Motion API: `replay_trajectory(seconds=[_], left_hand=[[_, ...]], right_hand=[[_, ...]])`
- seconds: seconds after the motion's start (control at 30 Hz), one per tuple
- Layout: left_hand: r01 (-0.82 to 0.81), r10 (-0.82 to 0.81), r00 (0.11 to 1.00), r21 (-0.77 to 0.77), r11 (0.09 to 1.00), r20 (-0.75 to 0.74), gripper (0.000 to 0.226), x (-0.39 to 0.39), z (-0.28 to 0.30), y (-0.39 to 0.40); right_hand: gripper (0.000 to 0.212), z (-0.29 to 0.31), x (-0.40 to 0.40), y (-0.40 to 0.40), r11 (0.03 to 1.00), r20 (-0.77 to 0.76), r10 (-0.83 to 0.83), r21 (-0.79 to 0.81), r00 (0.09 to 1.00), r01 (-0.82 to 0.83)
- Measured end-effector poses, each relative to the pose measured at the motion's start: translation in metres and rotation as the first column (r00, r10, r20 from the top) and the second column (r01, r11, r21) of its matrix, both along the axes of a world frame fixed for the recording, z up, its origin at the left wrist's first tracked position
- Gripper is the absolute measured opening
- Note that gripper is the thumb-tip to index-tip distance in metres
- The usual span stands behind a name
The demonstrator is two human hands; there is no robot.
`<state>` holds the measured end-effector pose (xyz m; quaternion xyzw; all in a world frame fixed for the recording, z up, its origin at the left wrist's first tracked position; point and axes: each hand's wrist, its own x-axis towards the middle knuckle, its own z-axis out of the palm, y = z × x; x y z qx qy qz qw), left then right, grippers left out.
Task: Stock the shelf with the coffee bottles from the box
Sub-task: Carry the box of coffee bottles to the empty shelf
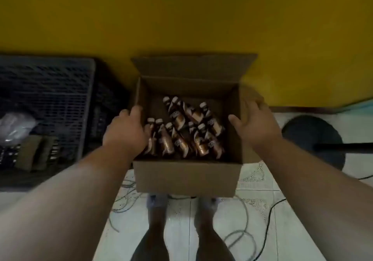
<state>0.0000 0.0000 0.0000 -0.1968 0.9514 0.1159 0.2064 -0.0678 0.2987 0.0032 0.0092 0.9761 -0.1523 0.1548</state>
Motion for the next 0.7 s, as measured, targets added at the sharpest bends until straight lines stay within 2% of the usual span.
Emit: replay_trajectory(seconds=[0.1, 0.23, 0.3, 0.37, 0.53, 0.7], left_hand=[[-0.039, 0.04, 0.999, -0.025, 0.999, 0.019, 0.062, -0.006, -0.05, -0.006], [-0.037, 0.035, 0.991, 0.013, 0.999, 0.129, 0.066, -0.012, -0.105, -0.018], [-0.048, 0.047, 0.982, 0.003, 0.999, 0.185, 0.064, -0.019, -0.123, -0.027], [-0.022, 0.024, 0.985, -0.012, 1.0, 0.173, 0.059, -0.023, -0.137, -0.035], [0.001, 0.003, 0.988, -0.021, 1.0, 0.152, 0.081, -0.025, -0.143, -0.043], [0.008, -0.002, 0.993, -0.045, 0.999, 0.121, 0.081, -0.024, -0.105, -0.039]], right_hand=[[0.072, -0.059, -0.003, 0.002, 0.996, 0.037, -0.013, 0.093, 0.999, 0.009], [0.07, -0.12, -0.003, 0.009, 0.986, 0.224, -0.084, 0.159, 0.971, 0.049], [0.07, -0.133, -0.01, 0.011, 0.982, 0.269, -0.093, 0.181, 0.959, 0.045], [0.067, -0.143, -0.019, 0.017, 0.982, 0.266, -0.079, 0.184, 0.961, 0.029], [0.063, -0.154, -0.036, 0.03, 0.981, 0.218, 0.009, 0.188, 0.976, -0.051], [0.062, -0.119, -0.03, 0.042, 0.974, 0.218, 0.071, 0.194, 0.973, -0.114]])
